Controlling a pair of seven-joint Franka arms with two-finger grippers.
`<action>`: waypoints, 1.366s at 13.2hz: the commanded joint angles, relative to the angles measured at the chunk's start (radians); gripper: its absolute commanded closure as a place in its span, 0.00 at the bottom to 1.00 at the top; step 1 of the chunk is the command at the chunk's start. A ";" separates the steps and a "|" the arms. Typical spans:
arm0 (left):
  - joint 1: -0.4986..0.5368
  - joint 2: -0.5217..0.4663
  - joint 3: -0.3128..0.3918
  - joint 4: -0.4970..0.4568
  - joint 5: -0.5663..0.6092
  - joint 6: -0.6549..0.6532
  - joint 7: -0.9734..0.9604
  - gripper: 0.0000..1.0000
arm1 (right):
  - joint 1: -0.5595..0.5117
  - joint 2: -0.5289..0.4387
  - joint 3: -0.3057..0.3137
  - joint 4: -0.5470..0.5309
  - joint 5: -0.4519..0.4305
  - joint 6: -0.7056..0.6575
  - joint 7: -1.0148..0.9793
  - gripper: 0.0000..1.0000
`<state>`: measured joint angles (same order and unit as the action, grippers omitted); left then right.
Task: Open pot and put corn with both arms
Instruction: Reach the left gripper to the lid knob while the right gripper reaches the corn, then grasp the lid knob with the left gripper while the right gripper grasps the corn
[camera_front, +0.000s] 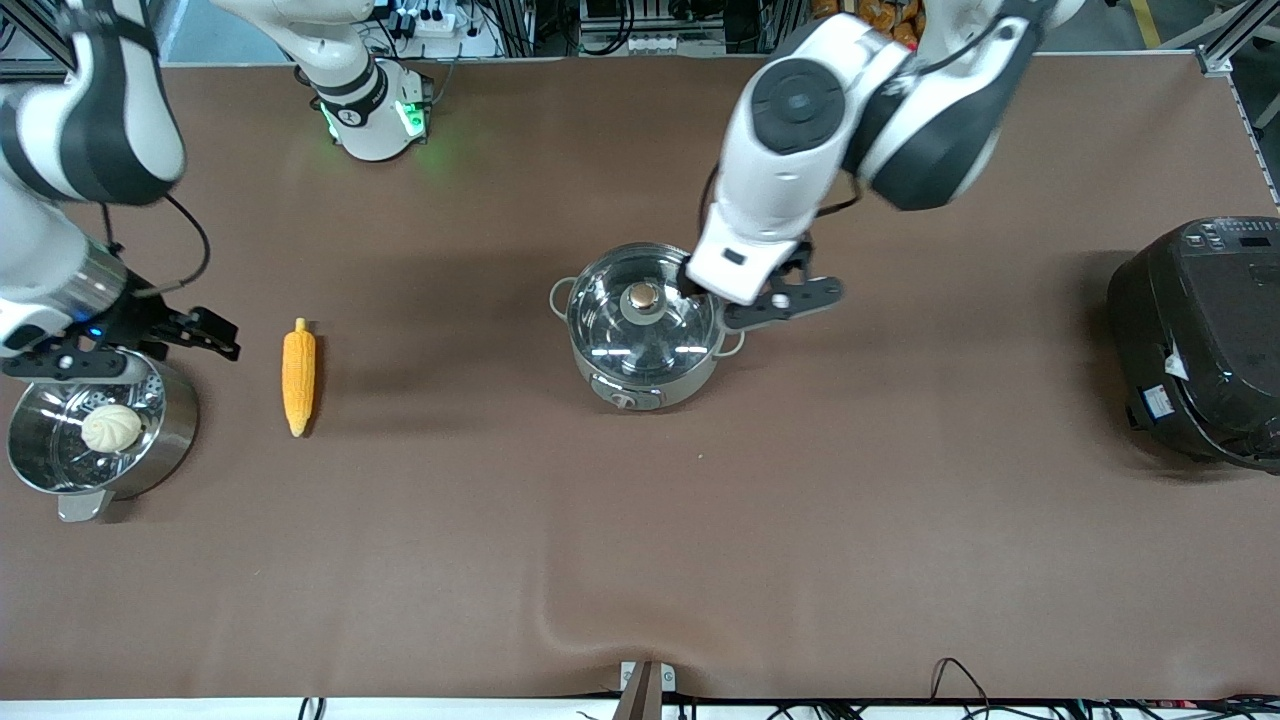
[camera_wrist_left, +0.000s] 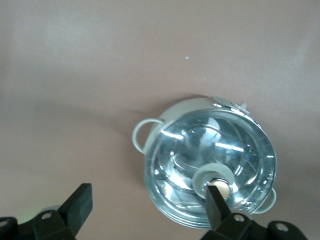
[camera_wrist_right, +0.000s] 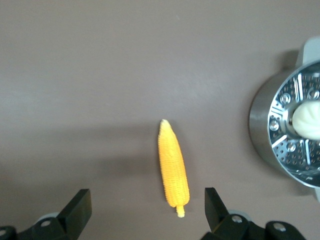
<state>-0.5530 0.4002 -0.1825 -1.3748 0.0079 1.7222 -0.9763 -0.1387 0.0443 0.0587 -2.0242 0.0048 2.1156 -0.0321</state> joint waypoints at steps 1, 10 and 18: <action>-0.045 0.055 0.015 0.036 0.004 0.043 -0.024 0.00 | -0.048 0.015 0.004 -0.080 -0.009 0.055 -0.011 0.00; -0.165 0.176 0.017 0.031 0.035 0.146 -0.122 0.00 | -0.074 0.187 0.007 -0.309 -0.009 0.447 -0.158 0.00; -0.180 0.227 0.012 0.026 0.089 0.163 -0.125 0.07 | -0.048 0.322 0.007 -0.300 -0.011 0.549 -0.166 0.00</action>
<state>-0.7200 0.6162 -0.1766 -1.3704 0.0698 1.8843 -1.0805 -0.1890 0.3378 0.0646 -2.3261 0.0031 2.6156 -0.1873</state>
